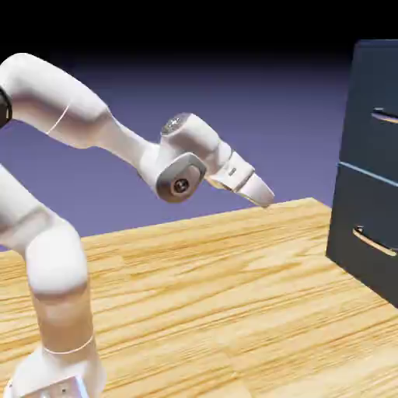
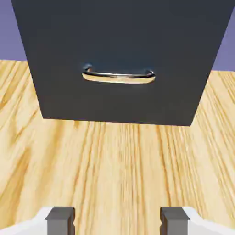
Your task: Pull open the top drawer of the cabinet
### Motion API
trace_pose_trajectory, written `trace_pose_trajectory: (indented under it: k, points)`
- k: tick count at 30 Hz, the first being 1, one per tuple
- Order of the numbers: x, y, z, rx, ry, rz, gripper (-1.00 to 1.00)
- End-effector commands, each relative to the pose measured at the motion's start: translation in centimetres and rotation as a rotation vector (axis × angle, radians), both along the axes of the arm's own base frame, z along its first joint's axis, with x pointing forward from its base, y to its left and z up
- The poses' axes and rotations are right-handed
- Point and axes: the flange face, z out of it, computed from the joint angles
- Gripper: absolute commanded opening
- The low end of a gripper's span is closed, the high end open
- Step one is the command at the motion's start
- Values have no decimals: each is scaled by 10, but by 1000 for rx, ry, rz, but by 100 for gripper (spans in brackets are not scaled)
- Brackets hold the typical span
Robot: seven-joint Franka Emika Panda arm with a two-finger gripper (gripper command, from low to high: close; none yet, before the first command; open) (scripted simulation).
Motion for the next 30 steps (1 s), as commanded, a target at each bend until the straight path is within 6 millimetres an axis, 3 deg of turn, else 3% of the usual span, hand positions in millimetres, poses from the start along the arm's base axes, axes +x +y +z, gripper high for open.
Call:
trace_pose_trajectory:
  k: [1,13,30]
  points:
    - [6,-4,3,1,-2,8,0]
    - [71,-56,20,-20,-39,97,0]
    - [150,-121,17,-176,-134,196,0]
